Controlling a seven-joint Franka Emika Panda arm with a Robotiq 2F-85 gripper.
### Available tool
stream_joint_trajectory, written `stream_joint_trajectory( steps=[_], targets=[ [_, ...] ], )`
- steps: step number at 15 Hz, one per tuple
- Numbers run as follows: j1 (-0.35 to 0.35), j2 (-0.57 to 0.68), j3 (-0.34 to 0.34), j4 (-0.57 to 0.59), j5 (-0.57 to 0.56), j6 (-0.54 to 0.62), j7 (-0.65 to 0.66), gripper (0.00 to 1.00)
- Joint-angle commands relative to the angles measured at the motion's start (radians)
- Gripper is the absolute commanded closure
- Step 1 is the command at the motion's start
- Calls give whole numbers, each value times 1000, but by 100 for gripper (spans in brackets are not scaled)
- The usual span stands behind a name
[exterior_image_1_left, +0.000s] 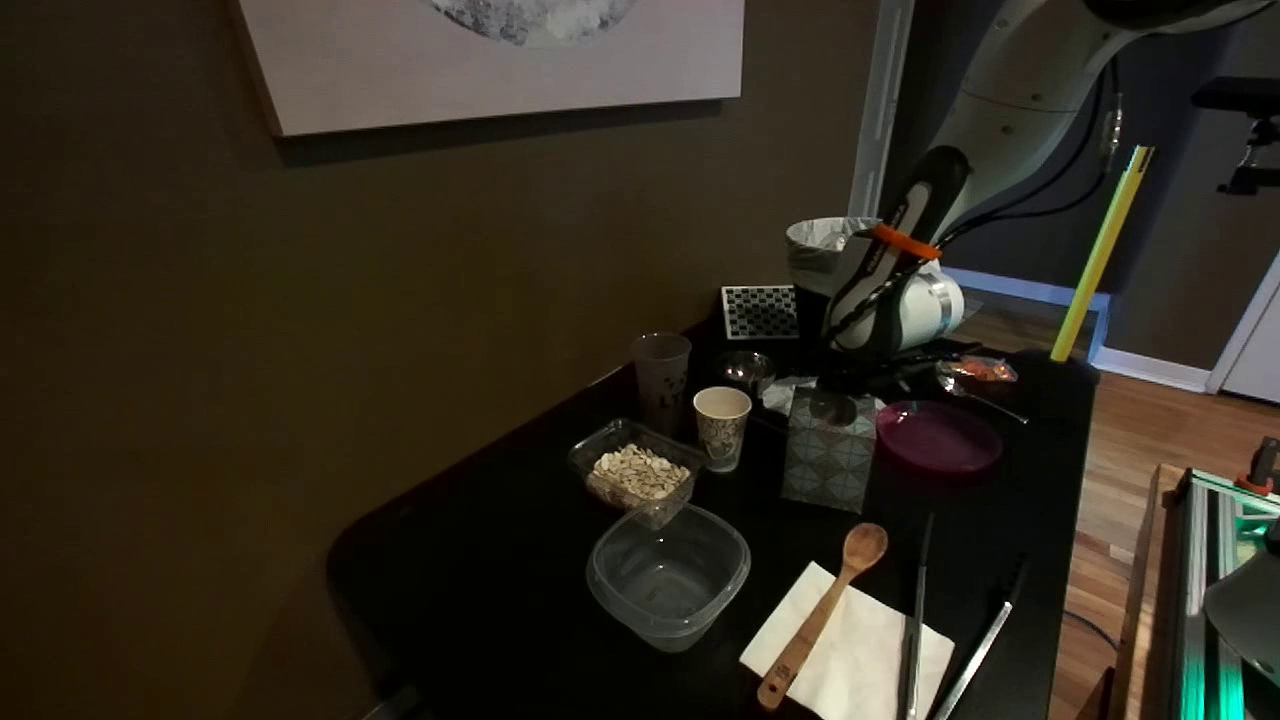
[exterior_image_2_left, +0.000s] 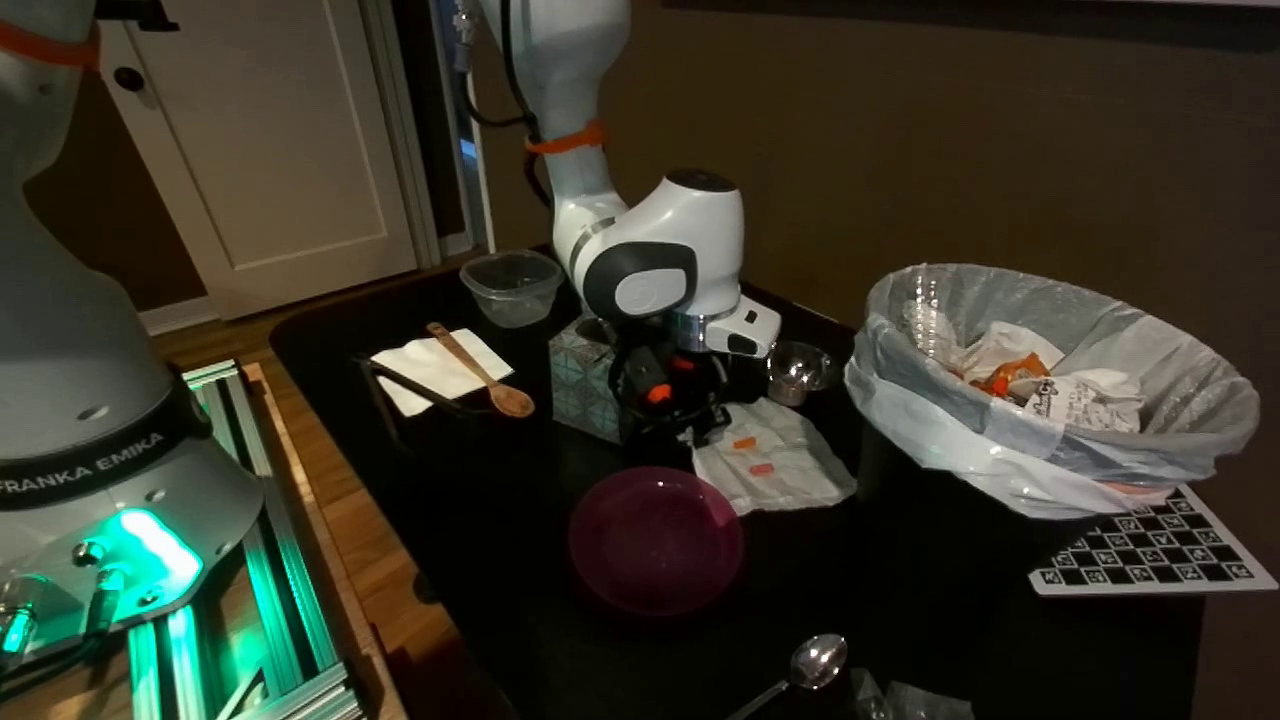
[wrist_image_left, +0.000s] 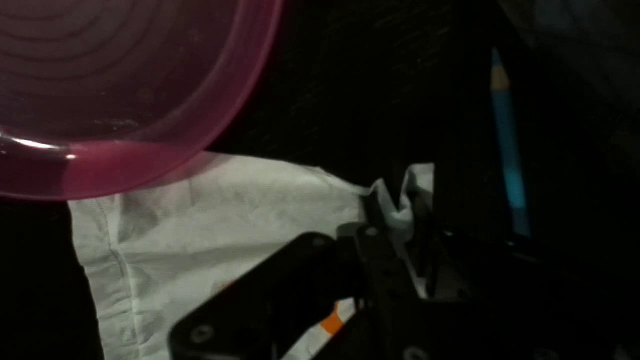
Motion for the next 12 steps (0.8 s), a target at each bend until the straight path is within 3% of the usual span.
stream_joint_trajectory(
  steps=[1, 2, 5, 12],
  targets=[
    [9, -5, -6, -2, 20, -14, 3, 91],
    [2, -11, 1, -4, 23, -20, 0, 86],
    [-8, -27, 18, -15, 32, -26, -2, 98],
    [-38, -92, 62, -29, 59, -68, -19, 100]
  ],
)
